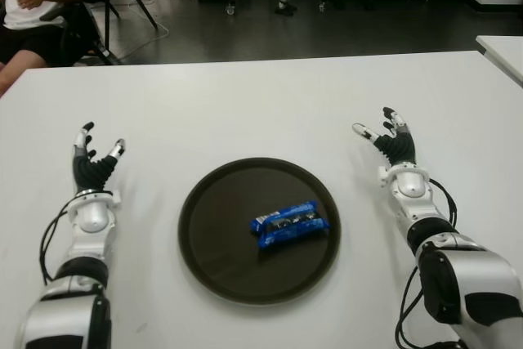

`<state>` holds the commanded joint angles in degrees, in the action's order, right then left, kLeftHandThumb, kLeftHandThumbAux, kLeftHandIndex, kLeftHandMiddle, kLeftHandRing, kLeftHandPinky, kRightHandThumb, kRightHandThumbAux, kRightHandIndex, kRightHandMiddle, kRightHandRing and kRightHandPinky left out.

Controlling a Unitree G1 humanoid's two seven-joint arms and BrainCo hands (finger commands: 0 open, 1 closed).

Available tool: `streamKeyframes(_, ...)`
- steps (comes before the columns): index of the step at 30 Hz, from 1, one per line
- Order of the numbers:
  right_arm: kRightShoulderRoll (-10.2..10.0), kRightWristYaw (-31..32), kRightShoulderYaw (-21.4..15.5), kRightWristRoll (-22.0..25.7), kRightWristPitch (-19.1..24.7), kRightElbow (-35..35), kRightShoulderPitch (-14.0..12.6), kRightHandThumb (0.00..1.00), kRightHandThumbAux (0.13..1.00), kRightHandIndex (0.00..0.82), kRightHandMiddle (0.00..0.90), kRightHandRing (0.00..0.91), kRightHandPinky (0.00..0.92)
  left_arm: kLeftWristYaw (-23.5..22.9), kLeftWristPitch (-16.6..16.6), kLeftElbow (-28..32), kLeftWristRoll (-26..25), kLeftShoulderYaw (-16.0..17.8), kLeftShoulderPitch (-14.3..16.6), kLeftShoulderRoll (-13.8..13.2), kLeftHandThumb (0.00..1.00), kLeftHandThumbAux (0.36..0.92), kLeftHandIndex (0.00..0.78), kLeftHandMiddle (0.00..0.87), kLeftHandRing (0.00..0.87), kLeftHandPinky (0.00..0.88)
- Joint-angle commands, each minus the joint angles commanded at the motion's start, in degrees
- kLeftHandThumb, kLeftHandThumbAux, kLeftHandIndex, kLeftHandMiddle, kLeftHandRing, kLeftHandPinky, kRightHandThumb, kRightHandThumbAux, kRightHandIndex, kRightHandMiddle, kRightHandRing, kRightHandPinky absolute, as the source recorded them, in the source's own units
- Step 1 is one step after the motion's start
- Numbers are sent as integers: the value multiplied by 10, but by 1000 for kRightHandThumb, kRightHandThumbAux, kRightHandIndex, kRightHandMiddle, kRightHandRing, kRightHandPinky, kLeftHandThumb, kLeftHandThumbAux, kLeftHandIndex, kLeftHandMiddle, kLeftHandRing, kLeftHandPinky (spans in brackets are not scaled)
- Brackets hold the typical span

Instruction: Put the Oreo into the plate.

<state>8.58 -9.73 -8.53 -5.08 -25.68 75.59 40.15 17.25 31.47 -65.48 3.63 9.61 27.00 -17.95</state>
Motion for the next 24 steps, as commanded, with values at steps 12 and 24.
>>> streamKeyframes(12, -1, -20, 6, -12, -7, -1, -1, 0, 663, 23, 0, 0, 0, -10, -11, -8, -2, 1, 5, -7, 0, 704, 0, 0, 0, 0)
streamKeyframes(24, -3, -6, -5, 0, -13, 1, 2, 0, 628, 26, 0, 0, 0, -8, -9, -11, -3, 5, 8, -6, 0, 732, 0, 0, 0, 0)
